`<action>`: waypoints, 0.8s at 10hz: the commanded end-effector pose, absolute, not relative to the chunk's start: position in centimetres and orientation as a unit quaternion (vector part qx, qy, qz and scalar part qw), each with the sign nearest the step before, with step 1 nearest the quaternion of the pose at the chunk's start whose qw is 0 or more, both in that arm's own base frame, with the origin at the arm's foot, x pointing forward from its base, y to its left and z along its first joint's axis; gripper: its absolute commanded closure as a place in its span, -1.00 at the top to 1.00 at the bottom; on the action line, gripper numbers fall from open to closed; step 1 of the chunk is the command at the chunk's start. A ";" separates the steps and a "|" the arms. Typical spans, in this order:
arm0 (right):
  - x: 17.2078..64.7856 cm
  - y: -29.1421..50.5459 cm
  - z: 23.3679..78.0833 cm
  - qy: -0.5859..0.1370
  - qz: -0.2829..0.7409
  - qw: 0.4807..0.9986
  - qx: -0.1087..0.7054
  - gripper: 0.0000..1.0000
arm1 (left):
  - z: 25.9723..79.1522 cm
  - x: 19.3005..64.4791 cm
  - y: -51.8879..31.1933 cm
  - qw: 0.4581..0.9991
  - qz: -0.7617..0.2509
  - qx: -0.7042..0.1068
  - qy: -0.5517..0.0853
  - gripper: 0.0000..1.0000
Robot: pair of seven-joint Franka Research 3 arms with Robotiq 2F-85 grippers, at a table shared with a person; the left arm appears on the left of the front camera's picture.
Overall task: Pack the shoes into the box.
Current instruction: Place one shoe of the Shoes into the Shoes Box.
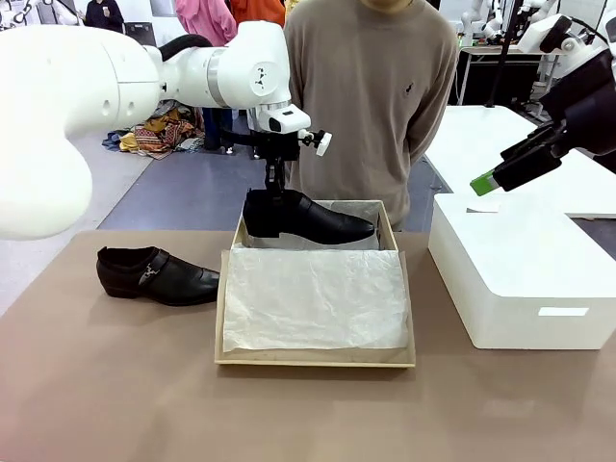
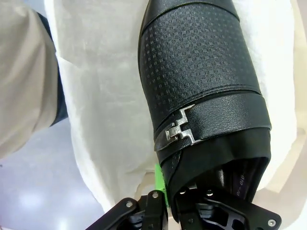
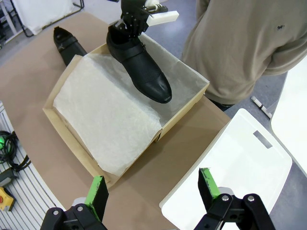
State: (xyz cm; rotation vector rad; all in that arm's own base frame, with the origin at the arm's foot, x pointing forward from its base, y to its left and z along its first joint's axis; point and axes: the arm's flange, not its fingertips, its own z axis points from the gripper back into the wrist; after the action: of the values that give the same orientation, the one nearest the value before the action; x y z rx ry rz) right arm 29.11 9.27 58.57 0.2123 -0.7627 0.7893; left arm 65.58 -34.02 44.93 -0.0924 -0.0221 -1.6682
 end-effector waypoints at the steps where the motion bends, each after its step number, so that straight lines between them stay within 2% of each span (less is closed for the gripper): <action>1: 29.1 9.3 58.6 -0.362 0.376 0.847 0.105 1.00 | 44.8 65.9 -34.4 0.679 -0.734 -0.029 -0.011 -1.00; 8: 29.1 9.3 58.6 -0.362 0.376 0.847 0.105 1.00 | 40.8 66.5 -34.0 0.702 -0.712 -0.012 -0.009 -1.00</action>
State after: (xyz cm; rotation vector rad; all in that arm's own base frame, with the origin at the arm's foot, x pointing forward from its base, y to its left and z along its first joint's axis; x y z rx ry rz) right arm 29.11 9.27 58.57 0.2123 -0.7627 0.7893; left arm 66.81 -34.16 40.67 -0.0633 -0.0177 -1.6074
